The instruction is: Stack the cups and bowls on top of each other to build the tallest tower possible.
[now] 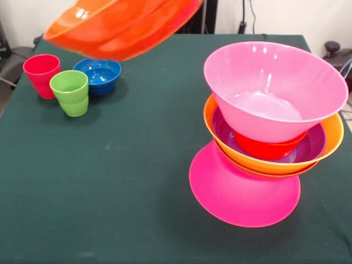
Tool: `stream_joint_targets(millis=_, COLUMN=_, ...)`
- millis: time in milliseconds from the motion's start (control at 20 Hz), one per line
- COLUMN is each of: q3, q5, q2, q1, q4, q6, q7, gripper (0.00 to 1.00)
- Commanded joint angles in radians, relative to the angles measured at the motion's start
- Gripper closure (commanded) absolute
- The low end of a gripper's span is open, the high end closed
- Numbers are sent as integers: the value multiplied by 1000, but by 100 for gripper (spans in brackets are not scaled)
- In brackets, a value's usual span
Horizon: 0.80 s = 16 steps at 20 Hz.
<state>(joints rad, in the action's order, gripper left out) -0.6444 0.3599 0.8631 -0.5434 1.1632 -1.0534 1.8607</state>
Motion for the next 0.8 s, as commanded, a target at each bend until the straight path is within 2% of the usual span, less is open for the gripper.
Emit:
stream_joint_targets(millis=50, q3=-7, q5=29, q2=15, q1=82, q4=-14, q6=-51, q7=-77, gripper=100)
stream_joint_targets(millis=350, q3=44, q5=58, q2=38, q1=166, q4=20, q6=-1, q7=40, gripper=100)
stream_joint_targets(millis=800, q3=123, q5=76, q2=69, q1=268, q4=61, q6=46, q7=144, gripper=100)
